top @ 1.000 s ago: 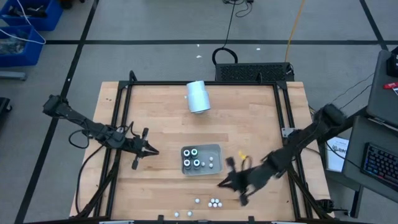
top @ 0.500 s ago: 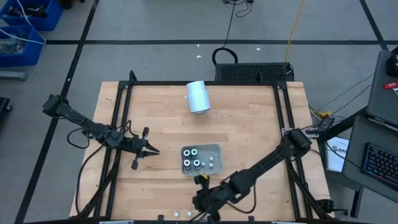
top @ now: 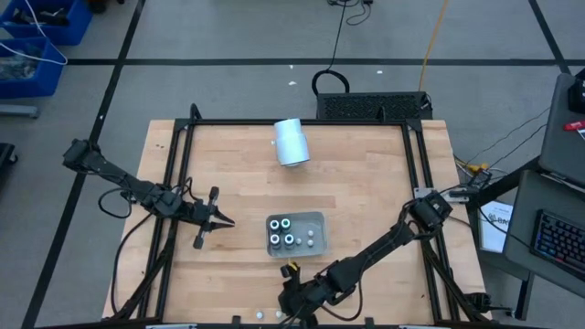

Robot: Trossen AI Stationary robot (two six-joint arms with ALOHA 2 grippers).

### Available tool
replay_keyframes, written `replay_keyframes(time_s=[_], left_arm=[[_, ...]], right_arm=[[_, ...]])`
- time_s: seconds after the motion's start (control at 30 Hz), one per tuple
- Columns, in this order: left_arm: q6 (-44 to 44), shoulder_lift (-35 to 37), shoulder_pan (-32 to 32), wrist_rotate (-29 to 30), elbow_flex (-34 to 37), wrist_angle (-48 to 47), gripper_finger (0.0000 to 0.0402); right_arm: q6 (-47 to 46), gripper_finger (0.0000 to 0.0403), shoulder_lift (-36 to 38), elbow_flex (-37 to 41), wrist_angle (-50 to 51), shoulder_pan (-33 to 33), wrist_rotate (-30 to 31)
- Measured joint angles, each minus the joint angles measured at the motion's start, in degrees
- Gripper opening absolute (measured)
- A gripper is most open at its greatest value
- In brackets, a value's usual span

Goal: Pick & Place food coloring
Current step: Put the small blue food coloring into the gray bin

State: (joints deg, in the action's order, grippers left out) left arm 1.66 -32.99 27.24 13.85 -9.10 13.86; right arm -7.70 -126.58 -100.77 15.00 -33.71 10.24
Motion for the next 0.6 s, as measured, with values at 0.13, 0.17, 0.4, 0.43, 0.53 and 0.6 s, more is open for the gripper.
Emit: replay_keyframes(time_s=[0.13,0.17,0.4,0.43,0.53,0.6], left_arm=[[0.2,0.0,0.0,0.0,0.0,0.1,0.0042],[0.4,0.0,0.0,0.0,0.0,0.1,0.0042],[1.1,0.0,0.0,0.0,0.0,0.1,0.0042],[1.1,0.0,0.0,0.0,0.0,0.1,0.0042],[1.1,0.0,0.0,0.0,-0.1,0.2,0.0042],[1.1,0.0,0.0,0.0,-0.1,0.2,0.0042]], right_arm=[[-0.2,0.0157,0.2,0.7,-0.1,0.0,0.1],[-0.2,0.0161,0.2,0.9,0.0,0.0,0.1],[-1.2,0.0177,0.1,3.5,0.0,0.2,0.2],[-1.5,0.0178,0.0,3.8,0.3,0.2,0.2],[-1.7,0.0175,0.1,4.1,-0.1,0.4,0.3],[-1.7,0.0172,0.2,4.4,-0.3,0.4,0.4]])
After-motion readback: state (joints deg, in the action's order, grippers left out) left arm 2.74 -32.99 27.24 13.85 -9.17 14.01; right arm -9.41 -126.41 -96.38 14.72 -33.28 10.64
